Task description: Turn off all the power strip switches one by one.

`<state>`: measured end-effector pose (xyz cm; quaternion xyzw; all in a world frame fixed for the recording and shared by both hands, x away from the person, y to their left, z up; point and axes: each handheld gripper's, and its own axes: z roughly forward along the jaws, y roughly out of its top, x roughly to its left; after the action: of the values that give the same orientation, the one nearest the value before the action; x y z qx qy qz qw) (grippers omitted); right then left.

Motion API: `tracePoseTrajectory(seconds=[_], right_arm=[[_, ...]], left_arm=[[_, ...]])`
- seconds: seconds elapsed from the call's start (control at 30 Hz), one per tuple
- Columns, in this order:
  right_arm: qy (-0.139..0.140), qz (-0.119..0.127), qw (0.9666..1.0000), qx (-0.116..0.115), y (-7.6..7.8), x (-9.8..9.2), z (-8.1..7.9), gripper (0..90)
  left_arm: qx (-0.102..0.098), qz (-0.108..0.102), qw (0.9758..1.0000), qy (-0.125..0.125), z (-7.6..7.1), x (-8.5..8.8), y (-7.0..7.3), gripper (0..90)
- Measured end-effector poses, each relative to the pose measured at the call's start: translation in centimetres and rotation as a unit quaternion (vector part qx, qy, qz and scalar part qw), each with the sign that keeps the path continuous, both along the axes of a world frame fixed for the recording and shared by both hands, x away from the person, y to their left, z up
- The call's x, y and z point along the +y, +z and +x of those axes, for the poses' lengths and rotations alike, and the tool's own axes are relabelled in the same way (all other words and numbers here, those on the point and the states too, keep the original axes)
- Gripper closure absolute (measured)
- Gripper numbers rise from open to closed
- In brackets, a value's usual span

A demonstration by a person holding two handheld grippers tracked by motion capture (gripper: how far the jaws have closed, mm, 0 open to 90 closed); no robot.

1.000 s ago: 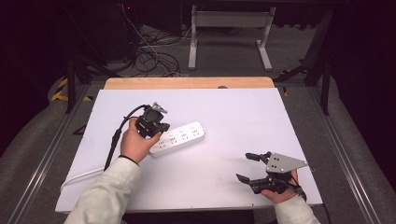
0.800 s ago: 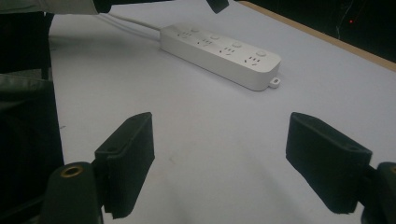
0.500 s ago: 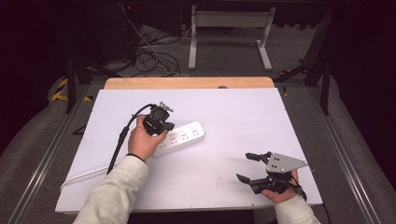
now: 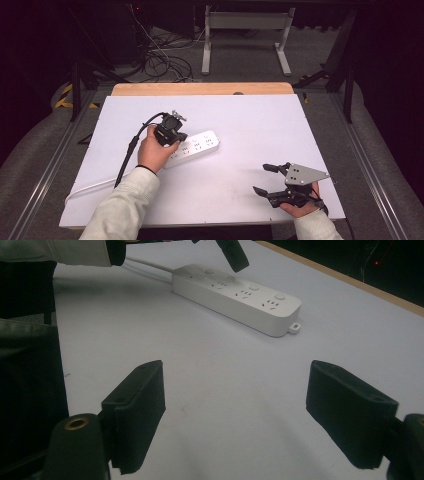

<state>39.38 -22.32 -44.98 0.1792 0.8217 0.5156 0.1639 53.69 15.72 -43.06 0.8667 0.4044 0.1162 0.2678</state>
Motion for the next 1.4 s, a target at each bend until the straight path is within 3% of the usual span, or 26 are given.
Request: tracePoseTrajectory(seconds=[0.33, 0.57, 0.7, 1.07, 1.3, 1.4], right_arm=[[0.0, 0.0, 1.0, 0.0, 0.02, 0.0, -0.02, 24.1], [0.0, 0.001, 1.0, 0.0, -0.01, -0.01, 0.01, 24.1], [0.0, 0.001, 1.0, 0.0, 0.0, 0.0, 0.0, 24.0], [0.0, 0.0, 1.0, 0.0, 0.01, 0.01, -0.03, 24.1], [-0.001, -0.001, 1.0, -0.001, 0.02, 0.07, -0.1, 24.1], [0.0, -0.001, 1.0, -0.001, 0.02, 0.07, -0.09, 24.1]], left_arm=[[0.019, 0.012, 0.9997, -0.005, 0.21, -0.04, -0.41, 90.0], [0.021, 0.017, 0.9996, -0.007, 0.25, -0.06, -0.49, 90.0], [0.029, 0.009, 0.9995, -0.007, 0.44, 0.17, -0.62, 90.0], [0.032, 0.019, 0.9991, -0.019, 0.36, 0.14, -0.61, 90.0], [0.032, 0.016, 0.9992, -0.016, 0.35, 0.15, -0.65, 90.0], [0.031, 0.024, 0.9991, -0.015, 0.29, 0.01, -0.59, 90.0]])
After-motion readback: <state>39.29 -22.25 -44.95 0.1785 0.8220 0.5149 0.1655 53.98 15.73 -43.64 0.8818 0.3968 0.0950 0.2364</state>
